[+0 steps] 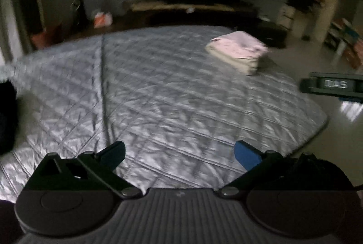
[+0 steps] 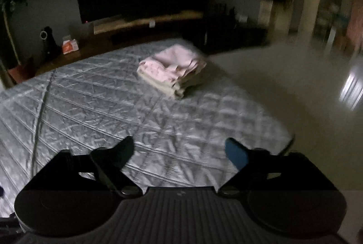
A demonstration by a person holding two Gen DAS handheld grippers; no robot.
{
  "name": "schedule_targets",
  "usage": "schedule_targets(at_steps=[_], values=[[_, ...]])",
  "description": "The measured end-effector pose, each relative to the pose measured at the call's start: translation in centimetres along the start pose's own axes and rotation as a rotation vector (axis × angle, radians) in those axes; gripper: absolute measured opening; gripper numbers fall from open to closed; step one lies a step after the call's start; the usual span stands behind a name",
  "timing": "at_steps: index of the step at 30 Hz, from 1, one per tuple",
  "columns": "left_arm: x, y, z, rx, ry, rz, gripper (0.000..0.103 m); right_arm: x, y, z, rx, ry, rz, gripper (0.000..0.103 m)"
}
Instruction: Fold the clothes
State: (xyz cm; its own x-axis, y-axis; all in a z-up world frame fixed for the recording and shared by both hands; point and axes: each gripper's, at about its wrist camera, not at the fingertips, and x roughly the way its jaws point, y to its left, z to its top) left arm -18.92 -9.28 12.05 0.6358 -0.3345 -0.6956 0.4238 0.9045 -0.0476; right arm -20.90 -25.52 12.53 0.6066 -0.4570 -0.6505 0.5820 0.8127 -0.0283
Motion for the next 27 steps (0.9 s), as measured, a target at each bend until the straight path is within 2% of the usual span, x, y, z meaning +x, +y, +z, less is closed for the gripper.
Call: schedule_targets(at_steps=[3, 9, 14, 19, 23, 27], values=[[-2.8, -1.8, 0.1, 0.039, -0.043, -0.003, 0.102, -3.1, -0.7, -1.0, 0.004, -0.047, -0.028, 0.102], [-6.7, -2.9, 1.3, 0.024, -0.122, 0.015, 0.102, -8.1, -3.0, -2.6, 0.061, -0.066, 0.039, 0.102], [-9.9, -3.8, -0.4, 0.018, -0.172, 0.045, 0.102, -10.8, -4.9, -4.6, 0.088, -0.081, 0.038, 0.103], [-10.5, -5.0, -1.0, 0.047, -0.194, 0.041, 0.102, -12.8, -5.5, -6.2, 0.071, -0.082, 0.026, 0.103], [-11.3, -5.7, -0.8, 0.088, -0.213, 0.022, 0.102, -14.0, -5.4, -5.2, 0.084, -0.111, 0.032, 0.103], [-11.5, -5.5, 0.3, 0.054, -0.238, 0.003, 0.102, -15.4, -5.7, -4.1, 0.080, -0.171, 0.020, 0.103]])
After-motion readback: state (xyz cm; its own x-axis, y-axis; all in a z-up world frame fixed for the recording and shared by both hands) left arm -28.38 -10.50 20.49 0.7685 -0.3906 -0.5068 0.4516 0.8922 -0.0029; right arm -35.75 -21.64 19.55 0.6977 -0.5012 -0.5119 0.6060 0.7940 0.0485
